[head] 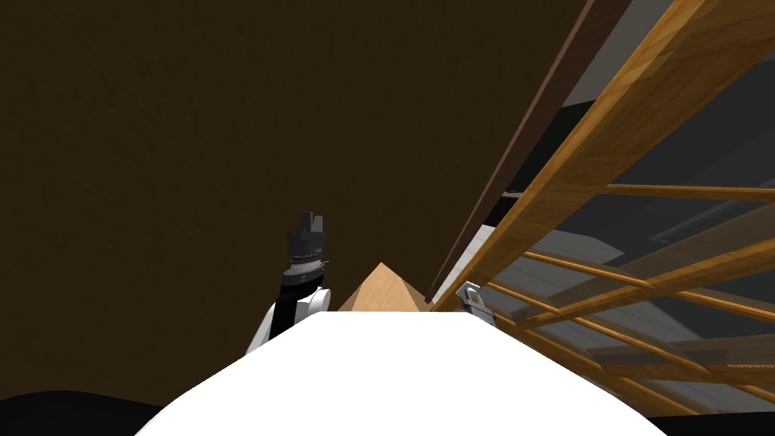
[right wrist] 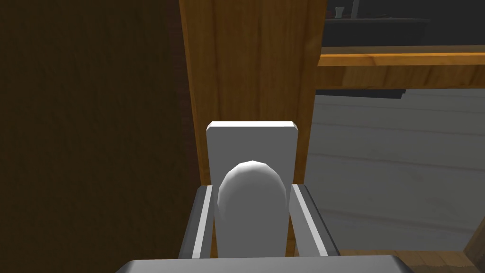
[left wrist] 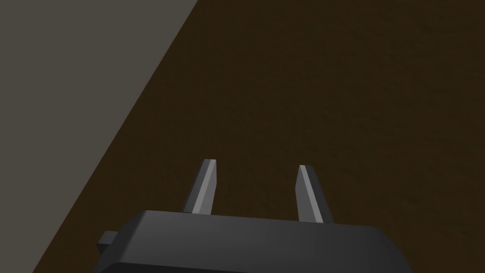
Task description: Pull the door open
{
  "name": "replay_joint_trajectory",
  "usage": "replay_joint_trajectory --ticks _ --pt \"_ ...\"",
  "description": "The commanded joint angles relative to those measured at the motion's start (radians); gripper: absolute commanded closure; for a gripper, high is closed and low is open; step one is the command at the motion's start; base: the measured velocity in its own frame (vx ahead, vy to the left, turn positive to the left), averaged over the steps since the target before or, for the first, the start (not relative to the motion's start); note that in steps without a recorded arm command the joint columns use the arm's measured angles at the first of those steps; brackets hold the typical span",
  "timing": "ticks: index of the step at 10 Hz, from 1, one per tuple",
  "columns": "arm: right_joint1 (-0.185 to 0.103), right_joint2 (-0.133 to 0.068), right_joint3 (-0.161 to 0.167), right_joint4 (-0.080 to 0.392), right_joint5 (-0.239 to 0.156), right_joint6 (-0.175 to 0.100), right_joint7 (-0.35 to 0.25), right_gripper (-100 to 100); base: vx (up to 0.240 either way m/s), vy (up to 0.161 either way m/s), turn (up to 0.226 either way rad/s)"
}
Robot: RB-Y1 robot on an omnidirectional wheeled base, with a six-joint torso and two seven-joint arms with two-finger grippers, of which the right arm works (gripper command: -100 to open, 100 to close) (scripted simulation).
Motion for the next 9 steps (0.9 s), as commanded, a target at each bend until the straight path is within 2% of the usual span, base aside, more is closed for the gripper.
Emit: replay_joint_trajectory --ticks 1,5,6,7,9 --pt "0.002 -0.005 0.018 0.001 0.011 -0.009 -0.009 100 -0.214 -0.013 0.061" --pt "0.022 -0.032 0.084 -0.021 0.054 -0.04 -0.034 100 -0.251 0.017 0.056" --pt "0.026 -0.037 0.094 -0.025 0.061 -0.045 -0.037 100 -0.251 -0.004 0.058" --pt "0.024 -0.036 0.086 -0.025 0.056 -0.041 -0.034 100 -0.108 0.008 0.017" --pt "0.029 -0.047 0.116 -0.02 0.076 -0.057 -0.053 100 -0.202 -0.016 0.107"
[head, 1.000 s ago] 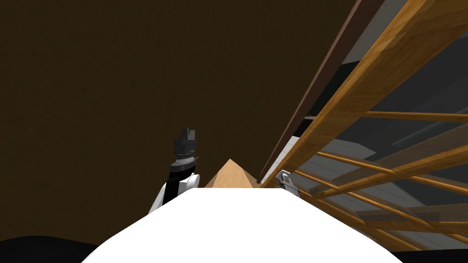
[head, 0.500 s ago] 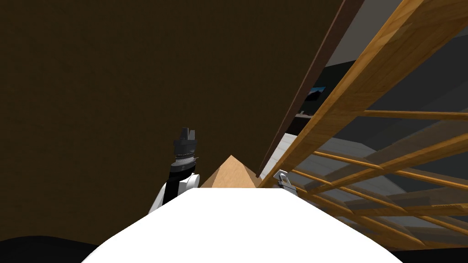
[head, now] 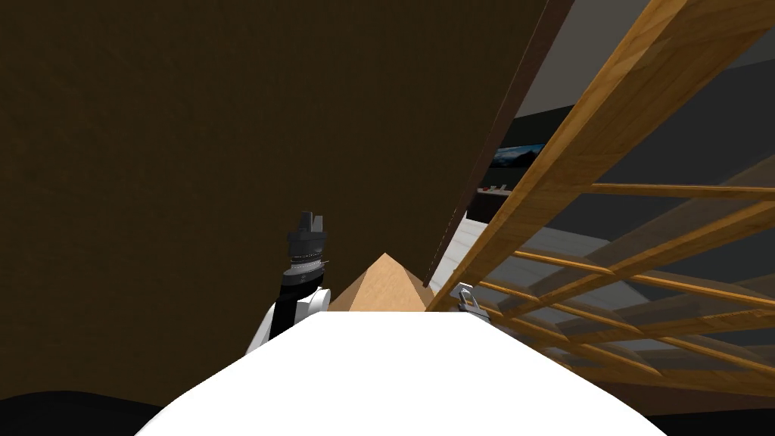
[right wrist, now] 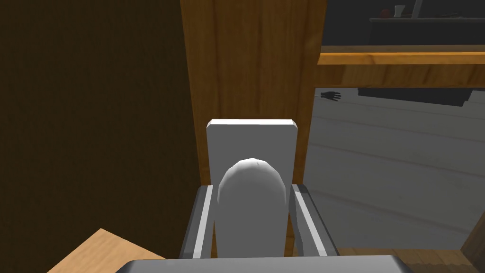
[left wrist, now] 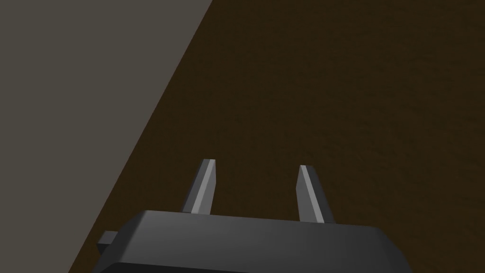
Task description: Pull the door open
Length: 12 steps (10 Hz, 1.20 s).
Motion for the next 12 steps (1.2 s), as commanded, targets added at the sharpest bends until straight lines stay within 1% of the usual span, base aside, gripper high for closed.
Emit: replay_joint_trajectory --ticks 1,5,6,7,9,11,12 --pt "0.007 -0.01 0.024 0.002 0.016 -0.015 -0.015 100 -0.236 -0.005 0.09" --pt "0.012 -0.033 0.07 0.011 0.049 -0.049 -0.048 100 -0.271 -0.019 0.103" --pt "0.01 -0.032 0.062 0.008 0.044 -0.043 -0.043 100 -0.111 -0.004 0.015" --pt "0.011 -0.036 0.079 0.019 0.054 -0.054 -0.056 100 -0.166 -0.007 0.122" --pt "0.009 -0.044 0.093 0.031 0.063 -0.069 -0.072 100 -0.265 -0.017 0.127" --pt "0.006 -0.058 0.117 0.05 0.078 -0.092 -0.097 100 -0.231 -0.043 0.156" --pt "0.005 -0.062 0.124 0.056 0.082 -0.099 -0.104 100 -0.243 -0.027 0.122"
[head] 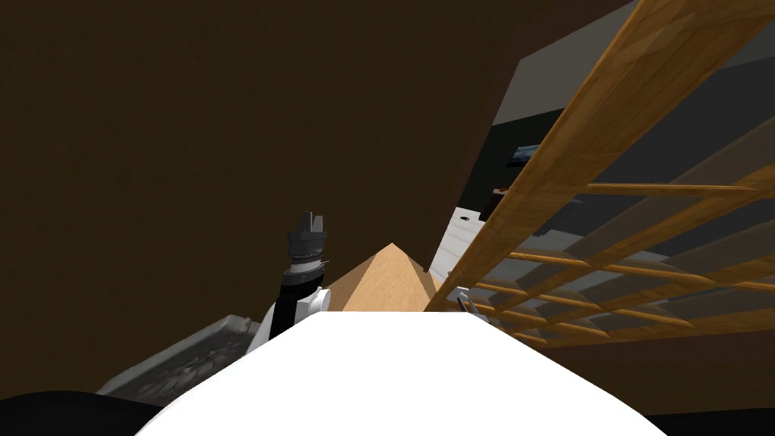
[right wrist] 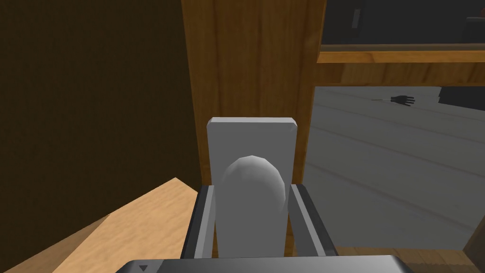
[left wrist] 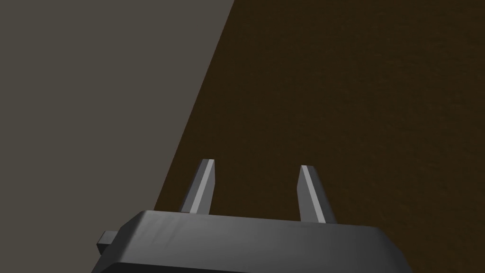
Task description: Pull the door open
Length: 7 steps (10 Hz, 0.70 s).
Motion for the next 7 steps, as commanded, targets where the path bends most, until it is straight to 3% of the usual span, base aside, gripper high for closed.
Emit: replay_joint_trajectory --ticks 1,3,7 --pt "0.0 -0.008 0.014 0.012 0.008 -0.014 -0.016 100 -0.24 -0.015 0.111" --pt "-0.003 -0.009 0.02 0.019 0.009 -0.017 -0.02 100 -0.115 -0.014 0.068" --pt "-0.012 -0.02 0.043 0.049 0.016 -0.042 -0.048 100 -0.218 -0.025 0.135"
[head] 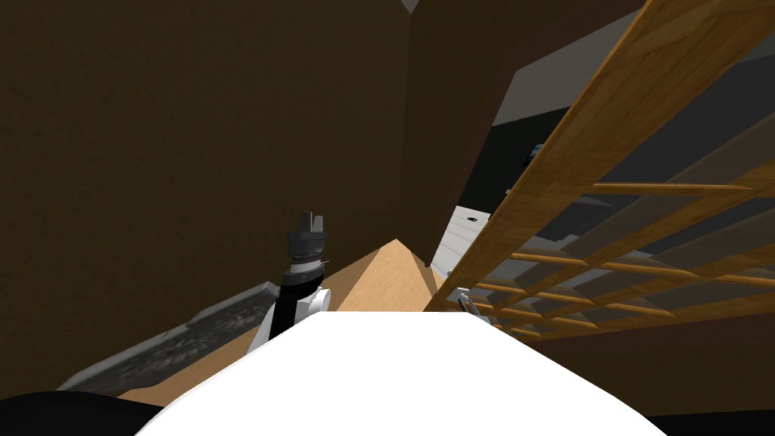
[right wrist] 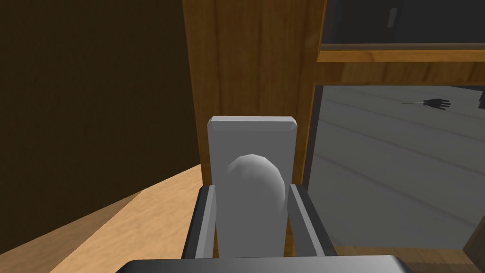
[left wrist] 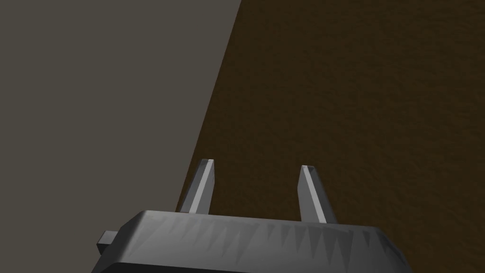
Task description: Pull the door open
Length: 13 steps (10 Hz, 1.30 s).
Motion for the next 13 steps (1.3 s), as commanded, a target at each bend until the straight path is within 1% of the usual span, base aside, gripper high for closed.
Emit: replay_joint_trajectory --ticks 1,4,5,6,12,13 --pt "-0.001 -0.003 0.012 0.015 0.003 -0.011 -0.012 100 -0.211 -0.032 0.13" --pt "-0.008 -0.012 0.03 0.039 0.009 -0.031 -0.034 100 -0.218 -0.017 0.13" --pt "-0.011 -0.01 0.026 0.037 0.008 -0.026 -0.03 100 -0.086 -0.007 0.022" --pt "-0.014 -0.012 0.034 0.05 0.012 -0.033 -0.041 100 -0.142 -0.029 0.114" --pt "-0.028 -0.02 0.058 0.09 0.027 -0.062 -0.074 100 -0.196 -0.044 0.122" --pt "-0.014 -0.017 0.055 0.083 0.019 -0.069 -0.067 -100 -0.263 0.05 -0.11"
